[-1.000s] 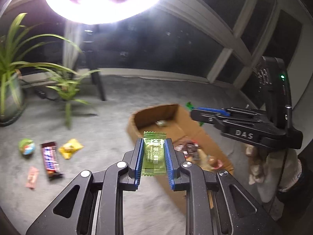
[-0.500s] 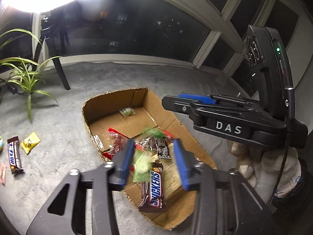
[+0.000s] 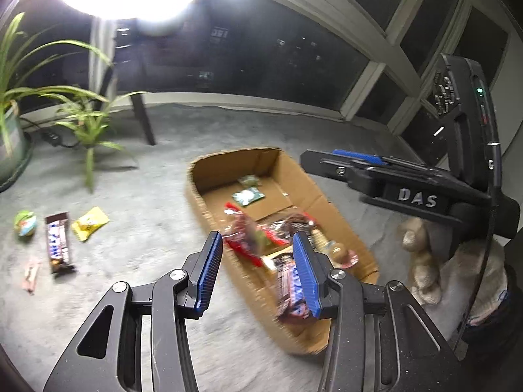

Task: Organize snacks
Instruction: 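Carry both green candies into the box and open both tools, then grasp the pink wrapped candy with the left tool while the right tool grasps the brown chocolate bar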

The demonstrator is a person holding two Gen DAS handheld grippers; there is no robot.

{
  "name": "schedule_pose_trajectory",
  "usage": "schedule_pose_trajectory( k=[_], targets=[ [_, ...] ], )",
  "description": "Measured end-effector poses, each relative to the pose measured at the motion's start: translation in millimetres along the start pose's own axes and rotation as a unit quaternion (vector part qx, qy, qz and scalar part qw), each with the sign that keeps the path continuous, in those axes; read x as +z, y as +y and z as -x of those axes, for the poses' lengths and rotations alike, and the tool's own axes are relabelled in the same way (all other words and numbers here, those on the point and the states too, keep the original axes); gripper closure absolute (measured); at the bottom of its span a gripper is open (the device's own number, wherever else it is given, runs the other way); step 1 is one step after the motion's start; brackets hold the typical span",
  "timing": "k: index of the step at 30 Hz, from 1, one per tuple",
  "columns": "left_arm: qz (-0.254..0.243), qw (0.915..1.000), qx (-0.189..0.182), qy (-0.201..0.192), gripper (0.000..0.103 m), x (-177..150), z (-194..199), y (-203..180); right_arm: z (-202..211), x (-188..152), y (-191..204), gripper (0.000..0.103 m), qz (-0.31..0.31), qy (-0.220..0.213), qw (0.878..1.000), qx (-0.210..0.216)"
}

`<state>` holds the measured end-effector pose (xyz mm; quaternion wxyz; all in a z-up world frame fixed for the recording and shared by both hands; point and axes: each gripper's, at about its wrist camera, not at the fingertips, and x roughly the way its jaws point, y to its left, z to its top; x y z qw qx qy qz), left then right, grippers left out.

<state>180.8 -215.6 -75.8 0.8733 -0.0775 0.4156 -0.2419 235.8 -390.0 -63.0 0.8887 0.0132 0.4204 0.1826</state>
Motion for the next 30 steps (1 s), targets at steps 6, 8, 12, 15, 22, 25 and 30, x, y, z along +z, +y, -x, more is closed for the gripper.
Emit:
schedule_pose_trajectory(
  k=[6, 8, 12, 15, 22, 25, 30],
  targets=[
    [0.020, 0.9992, 0.033, -0.008, 0.060, -7, 24, 38, -8, 3, 35, 0.046, 0.012, 0.003, 1.000, 0.023],
    [0.025, 0.9987, 0.044, -0.009, 0.060, -9, 32, 52, -12, 4, 47, 0.046, 0.015, 0.006, 0.999, 0.031],
    [0.025, 0.9970, 0.073, -0.010, 0.060, -16, 48, 82, -23, 4, 74, 0.046, 0.025, 0.015, 0.999, 0.046],
    [0.016, 0.9960, 0.088, -0.005, 0.060, -23, 58, 105, -32, 4, 94, 0.046, 0.031, 0.014, 0.998, 0.051],
    [0.013, 0.9910, 0.132, 0.017, 0.060, -36, 70, 161, -73, 2, 142, 0.046, 0.043, 0.052, 0.994, 0.091],
    [0.015, 0.9904, 0.135, 0.026, 0.062, -41, 70, 178, -92, 2, 159, 0.046, 0.045, 0.071, 0.991, 0.103],
    [0.013, 0.9903, 0.130, 0.048, 0.068, -44, 63, 196, -127, 1, 179, 0.046, 0.035, 0.109, 0.986, 0.124]
  ],
)
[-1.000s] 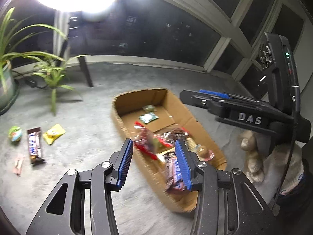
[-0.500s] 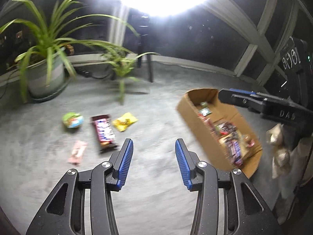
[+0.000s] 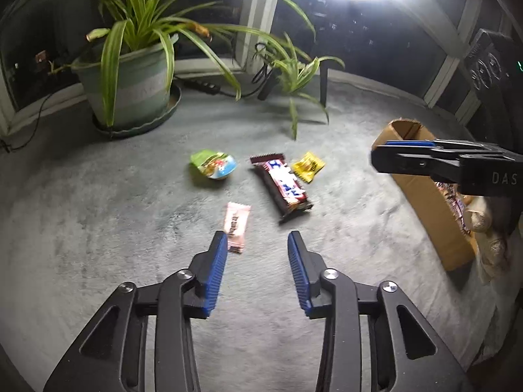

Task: Organize snacks
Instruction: 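Grasp the pink wrapped candy with the left tool while the right tool grasps the brown chocolate bar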

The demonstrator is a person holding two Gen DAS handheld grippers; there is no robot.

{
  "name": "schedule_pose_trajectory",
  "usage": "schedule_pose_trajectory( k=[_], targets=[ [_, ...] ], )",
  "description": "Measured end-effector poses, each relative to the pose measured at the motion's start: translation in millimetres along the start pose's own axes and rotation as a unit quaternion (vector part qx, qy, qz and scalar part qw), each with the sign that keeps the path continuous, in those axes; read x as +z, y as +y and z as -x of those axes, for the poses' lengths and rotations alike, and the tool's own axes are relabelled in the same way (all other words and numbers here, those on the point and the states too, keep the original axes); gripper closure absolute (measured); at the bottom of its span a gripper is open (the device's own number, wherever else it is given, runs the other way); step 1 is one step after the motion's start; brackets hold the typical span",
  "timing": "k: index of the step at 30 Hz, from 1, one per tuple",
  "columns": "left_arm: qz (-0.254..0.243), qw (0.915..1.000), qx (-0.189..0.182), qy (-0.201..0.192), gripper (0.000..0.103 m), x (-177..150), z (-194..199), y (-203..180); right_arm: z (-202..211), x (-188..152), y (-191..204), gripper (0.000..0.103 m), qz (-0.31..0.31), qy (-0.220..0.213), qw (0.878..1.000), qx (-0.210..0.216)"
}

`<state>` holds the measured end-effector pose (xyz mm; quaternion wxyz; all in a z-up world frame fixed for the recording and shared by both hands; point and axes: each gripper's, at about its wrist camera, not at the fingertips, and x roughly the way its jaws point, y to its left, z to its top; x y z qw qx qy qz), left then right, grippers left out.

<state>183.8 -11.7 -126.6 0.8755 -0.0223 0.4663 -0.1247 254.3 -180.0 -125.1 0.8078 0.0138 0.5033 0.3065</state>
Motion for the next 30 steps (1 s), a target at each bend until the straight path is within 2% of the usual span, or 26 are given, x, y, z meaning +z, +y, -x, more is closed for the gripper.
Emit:
schedule_pose_trajectory(
  k=[6, 12, 19, 22, 26, 30],
  targets=[
    [-0.009, 0.9996, -0.002, 0.026, 0.071, 1, -22, 7, -36, 10, -6, 0.046, -0.039, 0.036, 0.998, 0.027],
    [-0.013, 0.9993, 0.007, 0.035, 0.071, 8, -36, 9, -58, 15, -4, 0.051, -0.040, 0.054, 0.997, 0.024],
    [-0.016, 0.9989, 0.013, 0.043, 0.072, 9, -48, 11, -80, 19, 4, 0.051, -0.027, 0.072, 0.997, 0.015],
    [-0.012, 0.9987, 0.013, 0.048, 0.078, 8, -55, 13, -87, 19, 7, 0.051, -0.020, 0.076, 0.997, 0.012],
    [-0.012, 0.9986, 0.016, 0.048, 0.080, 8, -59, 14, -93, 18, 8, 0.051, -0.008, 0.082, 0.997, -0.002],
    [-0.017, 0.9986, 0.020, 0.046, 0.084, 8, -61, 14, -99, 19, 12, 0.064, 0.009, 0.088, 0.996, -0.018]
  ],
)
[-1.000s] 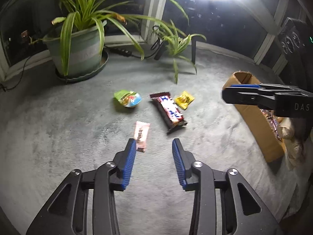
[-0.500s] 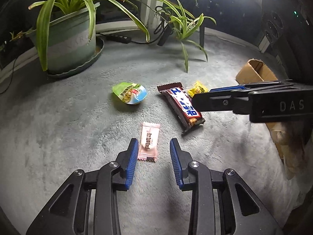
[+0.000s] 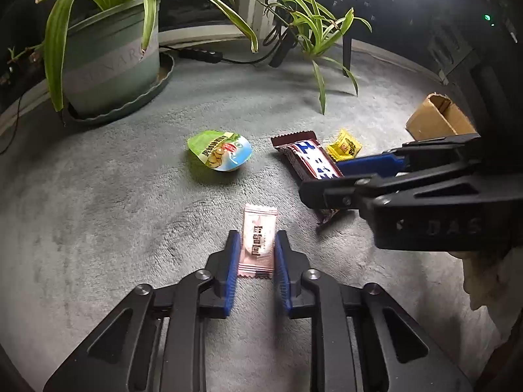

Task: Organize snacks
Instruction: 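Grasp the pink wrapped candy with the left tool while the right tool grasps the brown chocolate bar, then carry the pink candy and chocolate bar into the box and release both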

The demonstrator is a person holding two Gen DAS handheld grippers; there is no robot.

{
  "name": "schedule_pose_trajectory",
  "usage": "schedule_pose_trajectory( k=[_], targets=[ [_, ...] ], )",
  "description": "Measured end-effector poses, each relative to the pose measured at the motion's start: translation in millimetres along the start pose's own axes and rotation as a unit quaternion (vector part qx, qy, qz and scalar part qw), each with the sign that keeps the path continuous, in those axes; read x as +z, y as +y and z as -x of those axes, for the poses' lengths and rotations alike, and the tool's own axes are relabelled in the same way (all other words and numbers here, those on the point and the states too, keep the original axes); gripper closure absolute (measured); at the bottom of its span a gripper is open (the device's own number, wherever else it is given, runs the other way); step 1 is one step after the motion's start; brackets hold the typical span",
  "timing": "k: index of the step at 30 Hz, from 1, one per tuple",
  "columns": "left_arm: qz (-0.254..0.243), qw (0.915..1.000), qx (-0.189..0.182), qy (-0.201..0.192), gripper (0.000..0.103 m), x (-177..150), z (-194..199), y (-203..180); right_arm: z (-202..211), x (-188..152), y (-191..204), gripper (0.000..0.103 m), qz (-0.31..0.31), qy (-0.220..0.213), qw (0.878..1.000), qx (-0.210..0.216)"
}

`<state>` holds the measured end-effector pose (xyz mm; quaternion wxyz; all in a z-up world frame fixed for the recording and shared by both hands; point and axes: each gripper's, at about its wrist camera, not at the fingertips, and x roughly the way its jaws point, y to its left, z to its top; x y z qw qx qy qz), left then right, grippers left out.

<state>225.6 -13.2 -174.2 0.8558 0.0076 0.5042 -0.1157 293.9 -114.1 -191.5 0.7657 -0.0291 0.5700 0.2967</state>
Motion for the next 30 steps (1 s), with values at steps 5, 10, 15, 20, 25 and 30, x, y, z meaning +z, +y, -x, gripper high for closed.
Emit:
schedule_pose_trajectory(
  k=[5, 10, 15, 20, 25, 30],
  targets=[
    [0.003, 1.0000, -0.001, -0.003, 0.085, 0, 0, 2, 0, 1, 0, 0.071, 0.005, 0.001, 1.000, 0.002],
    [0.011, 0.9999, -0.001, -0.006, 0.085, -1, 2, 3, 6, -6, -2, 0.071, 0.003, -0.005, 1.000, 0.006],
    [0.016, 0.9998, -0.001, -0.014, 0.085, -4, 11, 5, 20, -17, -6, 0.072, -0.002, -0.014, 1.000, 0.012],
    [0.021, 0.9994, -0.002, -0.028, 0.085, -7, 26, 4, 49, -24, -14, 0.072, -0.009, -0.038, 0.999, 0.020],
    [0.019, 0.9986, -0.010, -0.049, 0.085, -4, 46, -5, 85, -33, -21, 0.072, -0.010, -0.066, 0.998, 0.018],
    [0.012, 0.9971, -0.026, -0.070, 0.085, 2, 64, -24, 122, -46, -39, 0.072, -0.018, -0.093, 0.995, 0.010]
  ],
)
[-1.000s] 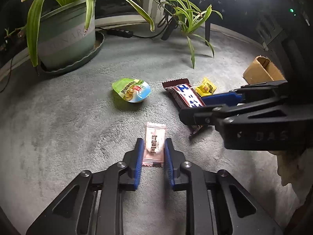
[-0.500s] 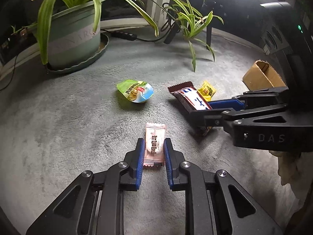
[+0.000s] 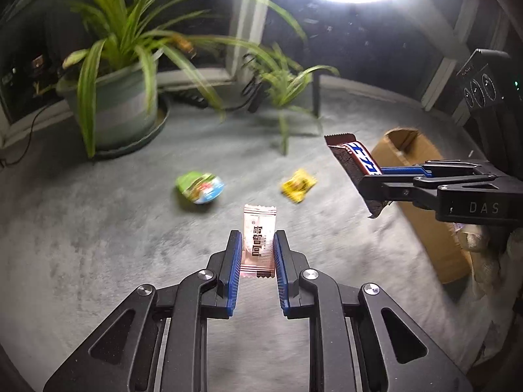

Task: Organize snacks
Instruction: 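Carry the pink candy and chocolate bar into the box and release both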

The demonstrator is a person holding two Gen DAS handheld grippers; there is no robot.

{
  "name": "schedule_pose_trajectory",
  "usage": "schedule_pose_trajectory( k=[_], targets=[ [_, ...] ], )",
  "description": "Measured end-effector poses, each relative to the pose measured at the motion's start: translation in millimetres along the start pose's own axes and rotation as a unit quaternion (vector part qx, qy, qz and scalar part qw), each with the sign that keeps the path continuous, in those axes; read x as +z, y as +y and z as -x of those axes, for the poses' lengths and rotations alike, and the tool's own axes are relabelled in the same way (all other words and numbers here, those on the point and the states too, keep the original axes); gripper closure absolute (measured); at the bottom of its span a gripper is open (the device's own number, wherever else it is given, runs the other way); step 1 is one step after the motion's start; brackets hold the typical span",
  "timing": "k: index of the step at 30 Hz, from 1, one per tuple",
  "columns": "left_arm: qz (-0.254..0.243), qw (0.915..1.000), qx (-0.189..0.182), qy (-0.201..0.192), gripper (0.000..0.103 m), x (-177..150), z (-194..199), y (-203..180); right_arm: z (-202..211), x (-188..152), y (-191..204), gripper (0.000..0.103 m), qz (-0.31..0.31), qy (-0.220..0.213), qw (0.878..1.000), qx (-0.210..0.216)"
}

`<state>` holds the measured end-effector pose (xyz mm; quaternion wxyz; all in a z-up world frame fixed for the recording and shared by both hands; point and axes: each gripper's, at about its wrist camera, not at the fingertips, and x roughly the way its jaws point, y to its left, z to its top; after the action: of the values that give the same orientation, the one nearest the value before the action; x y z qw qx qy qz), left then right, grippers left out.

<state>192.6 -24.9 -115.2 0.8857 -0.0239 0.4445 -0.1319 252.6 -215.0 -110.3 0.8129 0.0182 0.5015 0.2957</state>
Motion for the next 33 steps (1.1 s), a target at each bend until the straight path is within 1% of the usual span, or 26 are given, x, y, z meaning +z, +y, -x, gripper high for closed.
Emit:
schedule_pose_trajectory(
  k=[6, 11, 16, 24, 28, 33],
  targets=[
    [-0.015, 0.9992, -0.033, -0.018, 0.085, 9, 11, -41, 49, -14, -38, 0.072, -0.018, -0.028, 0.999, -0.030],
    [-0.032, 0.9969, -0.068, -0.024, 0.085, 15, 10, -86, 83, -31, -75, 0.072, -0.040, -0.037, 0.997, -0.055],
    [-0.048, 0.9939, -0.096, -0.023, 0.085, 16, 3, -125, 109, -52, -109, 0.071, -0.059, -0.039, 0.994, -0.080],
    [-0.072, 0.9879, -0.137, -0.014, 0.085, 15, -9, -188, 130, -73, -148, 0.071, -0.081, -0.038, 0.991, -0.101],
    [-0.084, 0.9848, -0.152, -0.008, 0.085, 12, -14, -218, 134, -82, -163, 0.071, -0.090, -0.035, 0.990, -0.106],
    [-0.093, 0.9820, -0.164, 0.000, 0.085, 9, -19, -244, 140, -90, -174, 0.071, -0.097, -0.033, 0.989, -0.103]
  ],
)
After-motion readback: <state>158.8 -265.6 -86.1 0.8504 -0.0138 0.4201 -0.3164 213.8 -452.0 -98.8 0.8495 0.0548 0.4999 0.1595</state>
